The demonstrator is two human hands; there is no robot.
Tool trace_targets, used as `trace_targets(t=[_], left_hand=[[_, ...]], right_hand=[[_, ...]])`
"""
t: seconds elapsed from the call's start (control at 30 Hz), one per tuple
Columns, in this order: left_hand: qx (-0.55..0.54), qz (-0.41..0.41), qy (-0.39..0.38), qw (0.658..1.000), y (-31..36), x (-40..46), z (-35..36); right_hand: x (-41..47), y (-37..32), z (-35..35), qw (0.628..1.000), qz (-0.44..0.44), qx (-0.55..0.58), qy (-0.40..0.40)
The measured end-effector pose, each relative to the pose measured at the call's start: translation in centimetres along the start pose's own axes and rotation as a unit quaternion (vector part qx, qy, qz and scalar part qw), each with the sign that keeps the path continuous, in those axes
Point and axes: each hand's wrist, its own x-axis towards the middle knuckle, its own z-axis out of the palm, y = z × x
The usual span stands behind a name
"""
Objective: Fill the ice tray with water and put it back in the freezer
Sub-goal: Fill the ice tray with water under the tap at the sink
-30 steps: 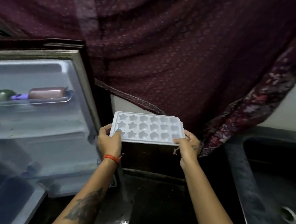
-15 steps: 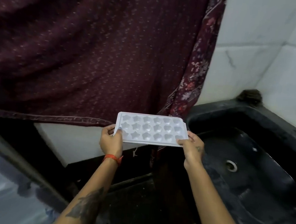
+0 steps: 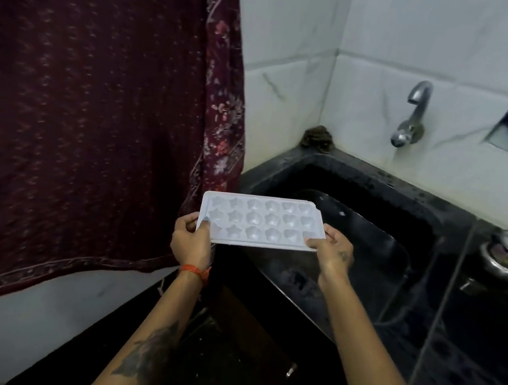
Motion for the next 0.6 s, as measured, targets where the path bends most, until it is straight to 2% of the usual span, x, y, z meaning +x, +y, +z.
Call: trace_targets(t=[0.6], left_hand=[[0.03,-0.003,-0.13,0.991,0.3,-1.8,13.8]], right_hand=[[9.3,-1.8,-7.0,0.995,-0.012,0.055,0.081]])
